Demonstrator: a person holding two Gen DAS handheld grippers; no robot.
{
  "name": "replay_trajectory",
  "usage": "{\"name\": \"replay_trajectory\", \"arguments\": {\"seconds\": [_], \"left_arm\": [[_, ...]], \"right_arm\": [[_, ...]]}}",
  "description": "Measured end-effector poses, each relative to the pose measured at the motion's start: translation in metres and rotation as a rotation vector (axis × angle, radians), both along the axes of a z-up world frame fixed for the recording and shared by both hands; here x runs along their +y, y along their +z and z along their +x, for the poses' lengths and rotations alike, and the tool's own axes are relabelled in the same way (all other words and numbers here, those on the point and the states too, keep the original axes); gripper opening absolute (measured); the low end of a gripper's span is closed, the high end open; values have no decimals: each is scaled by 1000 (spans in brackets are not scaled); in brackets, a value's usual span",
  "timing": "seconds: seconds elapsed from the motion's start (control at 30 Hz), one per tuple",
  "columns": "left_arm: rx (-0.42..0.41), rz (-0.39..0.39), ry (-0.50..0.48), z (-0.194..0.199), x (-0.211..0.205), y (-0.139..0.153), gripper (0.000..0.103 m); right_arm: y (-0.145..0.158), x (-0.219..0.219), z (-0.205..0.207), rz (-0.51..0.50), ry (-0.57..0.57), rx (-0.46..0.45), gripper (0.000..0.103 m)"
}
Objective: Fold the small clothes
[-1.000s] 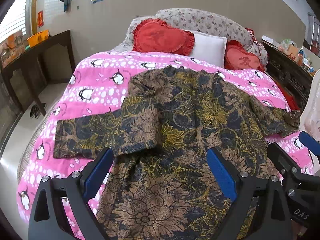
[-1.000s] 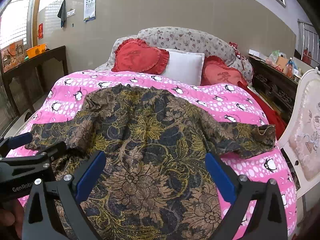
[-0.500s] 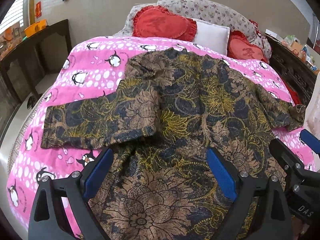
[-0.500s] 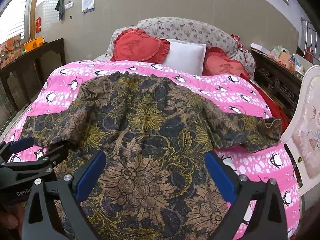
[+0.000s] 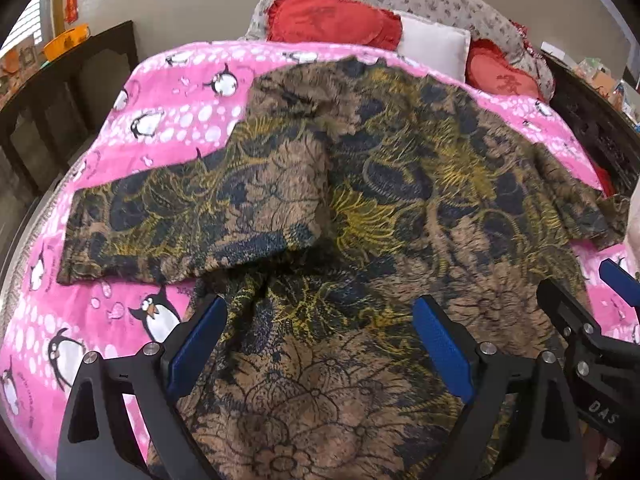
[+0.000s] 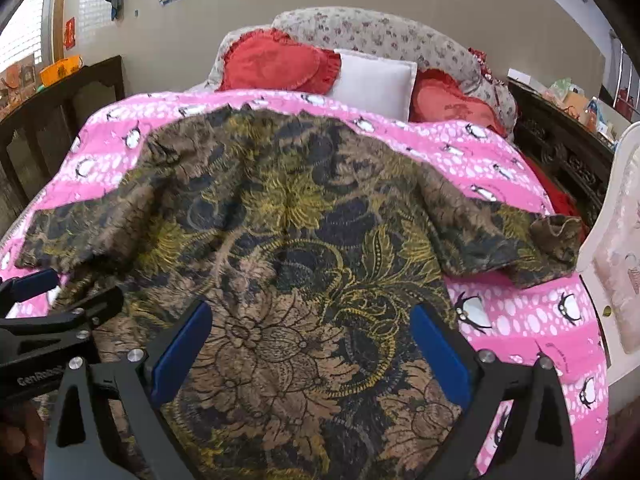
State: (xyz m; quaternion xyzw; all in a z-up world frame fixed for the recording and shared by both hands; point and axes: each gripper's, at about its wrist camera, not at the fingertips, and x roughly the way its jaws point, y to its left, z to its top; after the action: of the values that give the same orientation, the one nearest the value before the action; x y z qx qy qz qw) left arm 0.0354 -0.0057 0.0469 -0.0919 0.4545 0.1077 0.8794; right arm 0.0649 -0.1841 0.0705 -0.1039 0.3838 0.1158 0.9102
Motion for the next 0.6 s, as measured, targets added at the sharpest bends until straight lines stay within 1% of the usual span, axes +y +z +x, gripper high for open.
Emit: {"name": "replay_trajectory", "arguments": {"seconds": [0.17,0.2,0.23,0.3,0.33,0.37,0.6], "left_arm": [[39,15,-12,14,4,-32,79],[36,24,-17,15,3,-40,80],[-1,45,-22,12,1,-42,83],[-26,59,-23,9,-2,-44,84],[-32,58,-23,8,-2,-44,85],[-35,53,-21,8,-1,-44,87],[-41,53,-17,5,-2,-44,87]], "right_arm": [[-37,2,24,-40,-10,45,101],[-46,2,29,-42,-11,57,101],[-59,1,33,-40,-13,79,101],[-75,-2,37,-8,-19,115,101],[-75,-6,38,27,-28,111,102],[-76,-6,39,34,-29,115,103],[-81,-11,43,80,-38,113,103]]}}
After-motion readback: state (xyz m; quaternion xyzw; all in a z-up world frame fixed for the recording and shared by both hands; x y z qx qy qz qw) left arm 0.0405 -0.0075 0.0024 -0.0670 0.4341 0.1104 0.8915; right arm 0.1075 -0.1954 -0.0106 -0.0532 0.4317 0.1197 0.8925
